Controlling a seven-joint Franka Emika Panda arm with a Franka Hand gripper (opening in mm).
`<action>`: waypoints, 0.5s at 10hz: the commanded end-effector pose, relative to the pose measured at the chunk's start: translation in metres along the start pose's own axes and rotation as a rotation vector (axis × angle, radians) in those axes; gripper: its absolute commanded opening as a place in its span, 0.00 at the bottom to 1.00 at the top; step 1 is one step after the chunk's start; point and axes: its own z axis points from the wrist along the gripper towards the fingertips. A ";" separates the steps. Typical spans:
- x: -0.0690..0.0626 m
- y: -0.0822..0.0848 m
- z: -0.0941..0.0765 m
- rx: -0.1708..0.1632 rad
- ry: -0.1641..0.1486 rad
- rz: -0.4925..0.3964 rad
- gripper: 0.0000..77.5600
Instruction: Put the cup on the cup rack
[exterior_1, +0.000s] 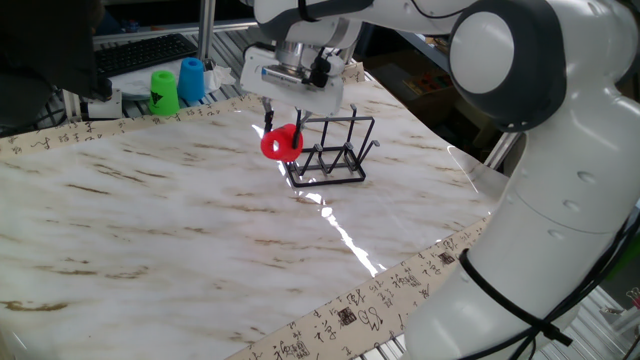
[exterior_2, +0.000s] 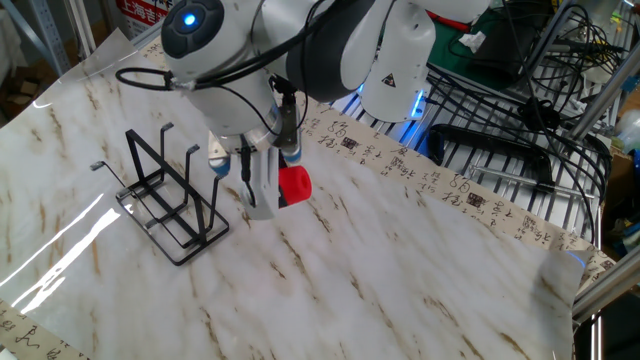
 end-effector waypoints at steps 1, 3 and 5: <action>0.000 0.000 -0.001 -0.028 -0.004 0.068 0.02; -0.001 0.000 -0.001 -0.048 0.029 0.119 0.02; 0.001 -0.007 -0.008 -0.050 0.042 0.152 0.02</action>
